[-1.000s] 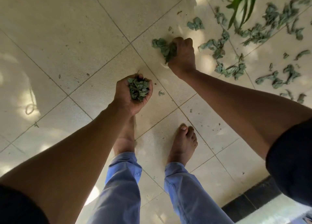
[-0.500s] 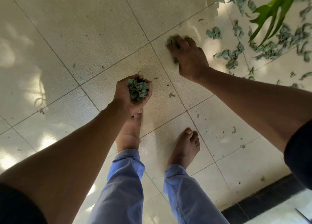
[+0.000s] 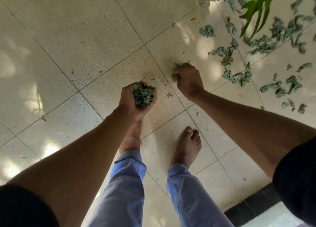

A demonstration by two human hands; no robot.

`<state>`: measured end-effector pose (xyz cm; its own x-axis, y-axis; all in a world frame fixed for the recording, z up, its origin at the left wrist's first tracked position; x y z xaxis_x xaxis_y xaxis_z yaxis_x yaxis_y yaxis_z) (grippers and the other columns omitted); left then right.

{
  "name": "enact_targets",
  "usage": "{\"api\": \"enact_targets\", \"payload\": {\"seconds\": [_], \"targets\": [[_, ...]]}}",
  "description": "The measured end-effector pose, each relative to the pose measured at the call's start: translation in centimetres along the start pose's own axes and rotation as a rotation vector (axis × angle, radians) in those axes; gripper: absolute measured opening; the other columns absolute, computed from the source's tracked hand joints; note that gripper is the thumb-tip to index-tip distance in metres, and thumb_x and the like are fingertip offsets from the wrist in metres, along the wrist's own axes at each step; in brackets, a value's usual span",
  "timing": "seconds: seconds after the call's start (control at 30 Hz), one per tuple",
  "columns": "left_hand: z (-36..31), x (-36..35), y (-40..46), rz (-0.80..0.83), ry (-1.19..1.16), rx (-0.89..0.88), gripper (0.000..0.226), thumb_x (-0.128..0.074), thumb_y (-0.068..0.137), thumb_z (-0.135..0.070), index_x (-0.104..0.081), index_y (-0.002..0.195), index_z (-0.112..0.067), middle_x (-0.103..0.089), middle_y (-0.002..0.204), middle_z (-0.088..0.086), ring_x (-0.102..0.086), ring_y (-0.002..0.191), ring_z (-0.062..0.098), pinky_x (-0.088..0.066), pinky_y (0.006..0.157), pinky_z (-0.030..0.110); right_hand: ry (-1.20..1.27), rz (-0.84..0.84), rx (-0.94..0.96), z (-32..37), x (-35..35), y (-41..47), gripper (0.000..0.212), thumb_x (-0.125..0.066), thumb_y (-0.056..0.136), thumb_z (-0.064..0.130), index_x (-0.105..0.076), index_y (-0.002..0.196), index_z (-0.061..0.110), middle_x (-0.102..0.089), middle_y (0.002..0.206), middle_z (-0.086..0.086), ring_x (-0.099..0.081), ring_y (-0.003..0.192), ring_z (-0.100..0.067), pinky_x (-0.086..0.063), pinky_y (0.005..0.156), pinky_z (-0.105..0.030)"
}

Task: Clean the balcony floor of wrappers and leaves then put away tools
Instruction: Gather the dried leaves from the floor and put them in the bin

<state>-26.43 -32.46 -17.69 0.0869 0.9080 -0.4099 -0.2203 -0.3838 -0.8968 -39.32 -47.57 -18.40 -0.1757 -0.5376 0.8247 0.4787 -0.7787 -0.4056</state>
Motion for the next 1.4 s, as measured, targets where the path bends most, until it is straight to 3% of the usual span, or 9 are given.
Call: {"api": "enact_targets", "payload": {"seconds": [0.1,0.23,0.33,0.5,0.8,0.9,1.07,1.17,1.4], "targets": [[0.8,-0.6,-0.6,-0.011,0.022,-0.01,0.027,-0.052,0.098,-0.019,-0.064,0.078,-0.005,-0.062,0.088,0.012,-0.065,0.089,0.026,-0.062,0.069,0.036,0.414,-0.07,-0.319,-0.2,1.7,-3.0,0.022,-0.07,0.086,-0.005,-0.077,0.091,0.015,-0.064,0.079,0.018,-0.061,0.073,0.011,-0.056,0.077,-0.018],[2.1,-1.9,-2.0,-0.043,0.123,-0.044,0.022,-0.054,0.095,-0.015,-0.062,0.076,-0.007,-0.06,0.085,0.011,-0.062,0.087,0.025,-0.062,0.073,0.036,0.885,-0.111,-0.472,2.6,5.8,-8.7,0.018,-0.077,0.08,-0.004,-0.078,0.091,0.011,-0.076,0.082,0.001,-0.074,0.072,-0.01,-0.061,0.068,-0.026],[4.1,-2.7,-3.0,-0.064,0.237,-0.044,0.024,-0.051,0.095,-0.015,-0.061,0.075,-0.006,-0.061,0.082,0.013,-0.065,0.076,0.024,-0.061,0.07,0.033,1.014,-0.187,-0.464,4.4,9.1,-13.0,0.024,-0.08,0.079,-0.001,-0.078,0.093,0.018,-0.078,0.09,-0.001,-0.076,0.085,-0.02,-0.064,0.079,-0.039],[10.1,-5.5,-5.1,0.049,0.441,0.038,0.037,-0.039,0.1,-0.019,-0.063,0.075,-0.007,-0.065,0.068,0.01,-0.065,0.058,0.019,-0.051,0.05,0.021,0.922,-0.189,-0.447,5.7,11.1,-18.2,0.026,-0.081,0.076,0.005,-0.081,0.095,0.023,-0.078,0.088,0.01,-0.073,0.085,-0.005,-0.062,0.084,-0.034],[20.1,-7.6,-7.3,0.095,0.551,0.153,0.031,-0.043,0.097,-0.025,-0.05,0.069,-0.016,-0.05,0.055,0.0,-0.055,0.054,0.016,-0.048,0.053,0.023,0.297,-0.181,-0.47,3.2,12.8,-23.7,0.025,-0.052,0.088,0.008,-0.071,0.093,0.025,-0.065,0.088,0.005,-0.063,0.074,-0.016,-0.047,0.057,-0.027],[21.8,-7.7,-7.2,0.088,0.551,0.161,0.046,-0.037,0.1,-0.024,-0.054,0.059,-0.016,-0.052,0.055,0.0,-0.057,0.052,0.015,-0.05,0.054,0.022,0.339,-0.162,-0.47,2.3,13.7,-25.0,0.036,-0.05,0.088,0.0,-0.068,0.113,0.018,-0.067,0.1,-0.003,-0.064,0.086,-0.022,-0.034,0.058,-0.023],[25.4,-10.6,-8.4,0.254,0.649,0.185,0.076,-0.014,0.105,-0.021,-0.059,0.043,-0.016,-0.057,0.048,-0.002,-0.059,0.049,0.012,-0.048,0.069,0.023,0.438,-0.285,-0.464,0.8,15.7,-27.4,0.03,-0.04,0.095,0.014,-0.054,0.122,0.019,-0.061,0.099,-0.002,-0.058,0.084,-0.022,-0.043,0.064,-0.031],[26.8,-11.3,-8.6,0.187,0.633,0.164,0.073,-0.024,0.106,-0.026,-0.063,0.046,-0.012,-0.062,0.053,0.003,-0.067,0.056,0.018,-0.047,0.087,0.028,0.337,-0.332,-0.463,-0.4,17.9,-29.1,0.036,-0.039,0.094,0.012,-0.055,0.125,0.02,-0.062,0.098,-0.002,-0.057,0.074,-0.022,-0.036,0.059,-0.03],[30.7,-12.3,-11.6,0.1,0.651,0.181,0.055,-0.033,0.101,-0.026,-0.074,0.066,-0.015,-0.069,0.077,0.001,-0.073,0.078,0.018,-0.06,0.076,0.027,0.4,-0.516,-0.417,-2.9,23.6,-32.9,0.033,-0.059,0.079,0.001,-0.069,0.109,0.012,-0.066,0.097,-0.008,-0.06,0.088,-0.029,-0.055,0.064,-0.039]]}}
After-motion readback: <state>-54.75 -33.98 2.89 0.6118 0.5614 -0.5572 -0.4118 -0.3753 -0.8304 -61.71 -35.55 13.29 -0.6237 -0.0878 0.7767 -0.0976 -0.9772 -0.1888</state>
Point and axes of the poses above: each hand's wrist, its own y-axis towards the middle knuckle, its own x-axis out of the back of the hand, z = x × y, the point moved 6 cm from there along y, towards the middle knuckle
